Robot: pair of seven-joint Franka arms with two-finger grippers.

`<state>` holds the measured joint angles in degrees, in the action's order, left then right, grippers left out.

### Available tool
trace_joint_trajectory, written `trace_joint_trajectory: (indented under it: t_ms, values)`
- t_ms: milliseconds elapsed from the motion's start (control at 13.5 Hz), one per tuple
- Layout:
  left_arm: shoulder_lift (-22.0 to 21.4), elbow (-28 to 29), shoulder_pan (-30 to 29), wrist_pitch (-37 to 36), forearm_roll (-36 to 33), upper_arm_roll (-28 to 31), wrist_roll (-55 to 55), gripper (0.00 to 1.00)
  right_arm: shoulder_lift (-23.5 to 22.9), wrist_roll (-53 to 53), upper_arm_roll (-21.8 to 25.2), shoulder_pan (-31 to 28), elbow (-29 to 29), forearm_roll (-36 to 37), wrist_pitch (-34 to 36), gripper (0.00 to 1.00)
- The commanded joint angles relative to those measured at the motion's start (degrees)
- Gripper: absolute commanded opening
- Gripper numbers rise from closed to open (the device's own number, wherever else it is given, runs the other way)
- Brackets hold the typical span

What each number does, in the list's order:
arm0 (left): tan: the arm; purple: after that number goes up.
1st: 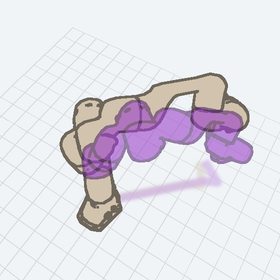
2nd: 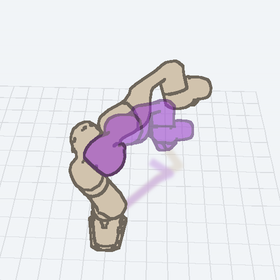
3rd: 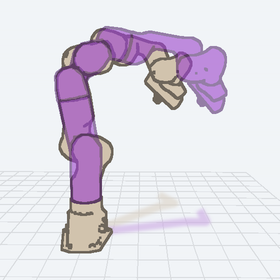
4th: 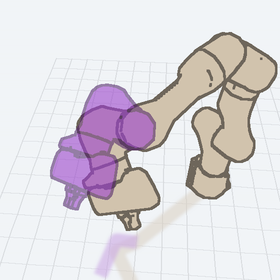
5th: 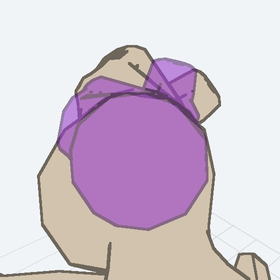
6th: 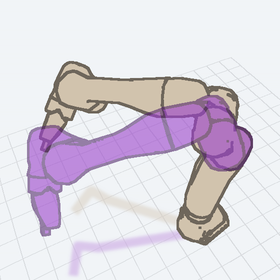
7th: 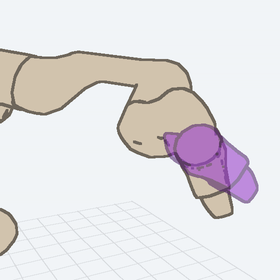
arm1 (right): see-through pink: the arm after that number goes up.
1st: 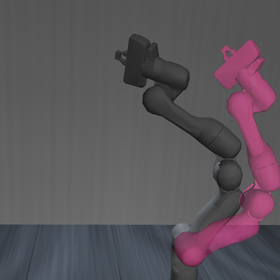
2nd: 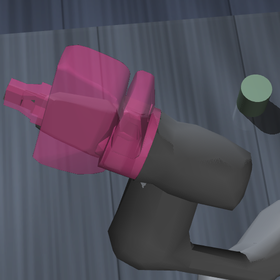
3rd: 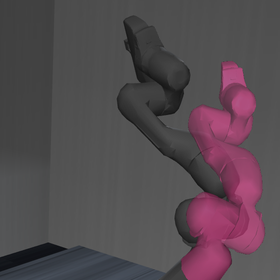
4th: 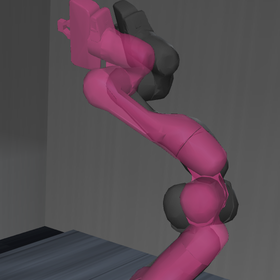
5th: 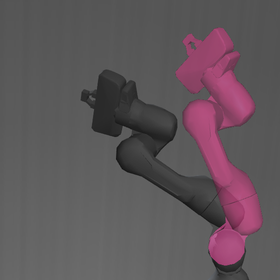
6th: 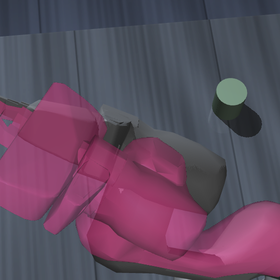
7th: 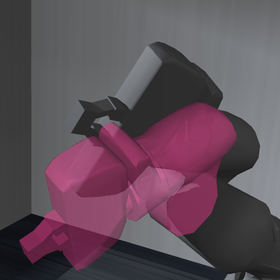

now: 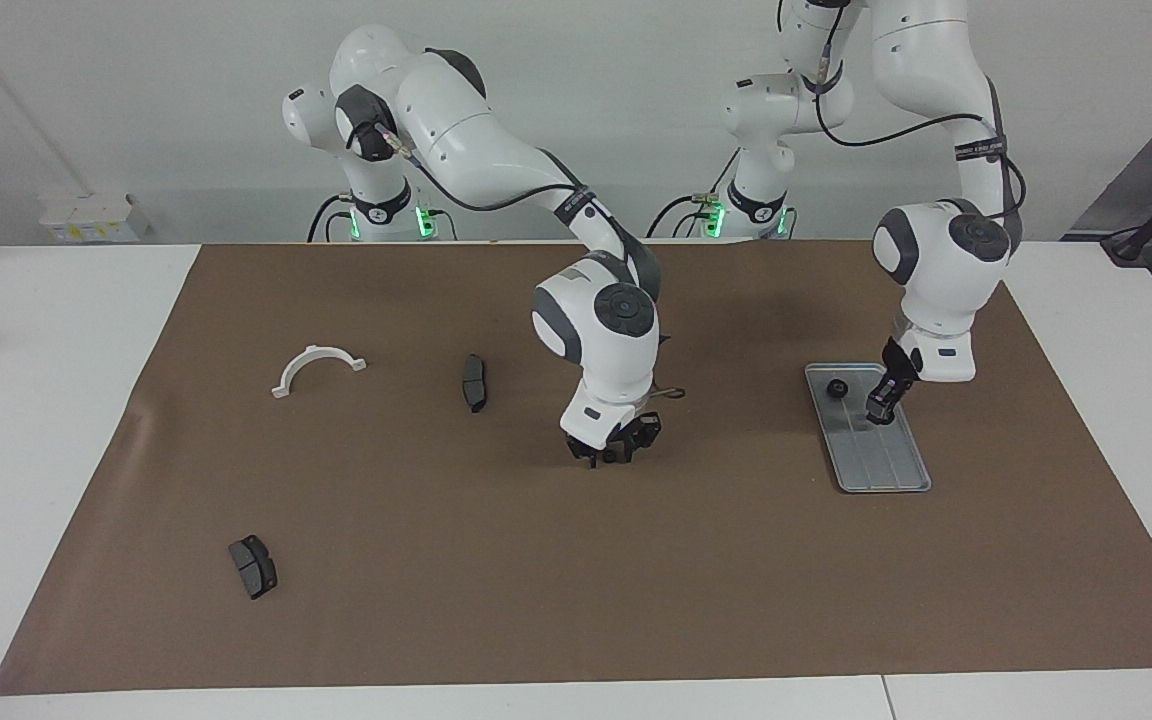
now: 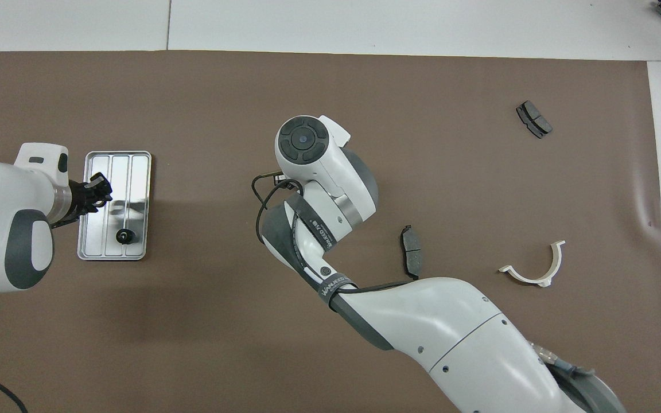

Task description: Place bearing gear from tray to pile

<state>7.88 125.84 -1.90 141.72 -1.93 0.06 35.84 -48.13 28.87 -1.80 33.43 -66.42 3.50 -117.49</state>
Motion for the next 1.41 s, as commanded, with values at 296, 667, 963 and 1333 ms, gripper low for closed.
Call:
trace_joint_trajectory:
  t_ms: [296, 667, 963, 1333]
  values:
    - [0.6, -2.4, 0.2, -1.4, -0.6, 0.1, -0.9, 0.00, 0.3, 1.5, -0.4, -0.4, -1.0, -0.3, -1.3, 0.17]
    - [2.8, -11.1, 0.3, -8.1, -3.0, -0.4, -0.9, 0.00, 0.3, 1.5, -0.4, -0.8, -0.8, -0.3, -0.2, 0.00]
    - [5.1, -21.7, 5.0, -15.7, -2.1, -1.6, 0.3, 0.00, 1.7, -2.5, -0.6, -4.7, 0.0, -0.1, 2.7, 0.00]
    - [9.4, -23.4, 16.7, -7.4, 3.8, -1.6, 10.4, 0.00, 4.4, -17.1, -4.4, -18.4, -0.1, -2.8, 6.3, 0.00]
